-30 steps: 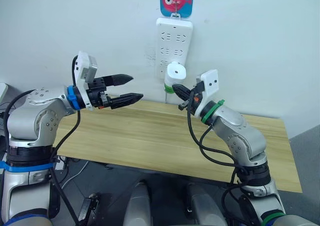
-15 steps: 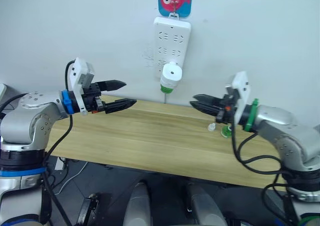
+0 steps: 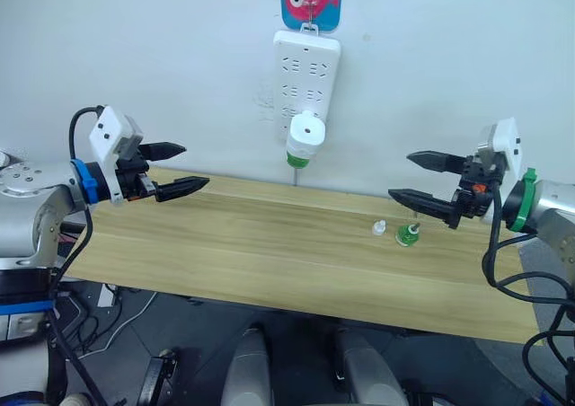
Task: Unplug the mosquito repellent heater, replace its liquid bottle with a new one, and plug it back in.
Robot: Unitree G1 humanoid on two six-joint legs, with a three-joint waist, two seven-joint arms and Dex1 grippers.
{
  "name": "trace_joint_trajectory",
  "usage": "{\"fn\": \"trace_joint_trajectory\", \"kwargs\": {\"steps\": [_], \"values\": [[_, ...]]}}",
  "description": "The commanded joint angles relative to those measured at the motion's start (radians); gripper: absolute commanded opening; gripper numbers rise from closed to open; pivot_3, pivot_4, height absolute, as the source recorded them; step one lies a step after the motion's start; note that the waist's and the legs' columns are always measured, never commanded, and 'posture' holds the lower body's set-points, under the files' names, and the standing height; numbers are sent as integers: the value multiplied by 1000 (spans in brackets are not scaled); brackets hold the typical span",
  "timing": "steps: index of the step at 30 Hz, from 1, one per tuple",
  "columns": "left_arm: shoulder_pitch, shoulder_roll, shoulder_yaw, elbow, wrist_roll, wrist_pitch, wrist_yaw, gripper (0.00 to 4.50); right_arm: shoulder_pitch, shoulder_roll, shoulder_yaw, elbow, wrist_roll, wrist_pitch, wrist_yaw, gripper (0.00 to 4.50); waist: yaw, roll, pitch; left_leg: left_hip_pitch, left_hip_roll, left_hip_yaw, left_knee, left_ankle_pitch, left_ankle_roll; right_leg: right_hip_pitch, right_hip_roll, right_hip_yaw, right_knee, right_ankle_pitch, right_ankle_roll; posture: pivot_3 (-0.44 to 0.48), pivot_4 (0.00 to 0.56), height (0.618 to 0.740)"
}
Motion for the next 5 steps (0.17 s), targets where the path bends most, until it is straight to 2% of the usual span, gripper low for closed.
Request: {"fn": "trace_joint_trajectory", "kwargs": {"steps": [1, 5], "values": [[-15, 17, 35, -3, 4, -35, -7, 4500, 19, -33, -37, -39, 33, -1, 27, 4488, 0, 0, 0, 0, 0, 0, 0, 0, 0, 0, 0, 0, 0, 0, 0, 10, 234, 740], [-21, 15, 28, 4, -1, -25, -11, 4500, 14, -32, -32, -38, 33, -10, 16, 4488, -1, 0, 0, 0, 0, 0, 0, 0, 0, 0, 0, 0, 0, 0, 0, 10, 234, 740]]}}
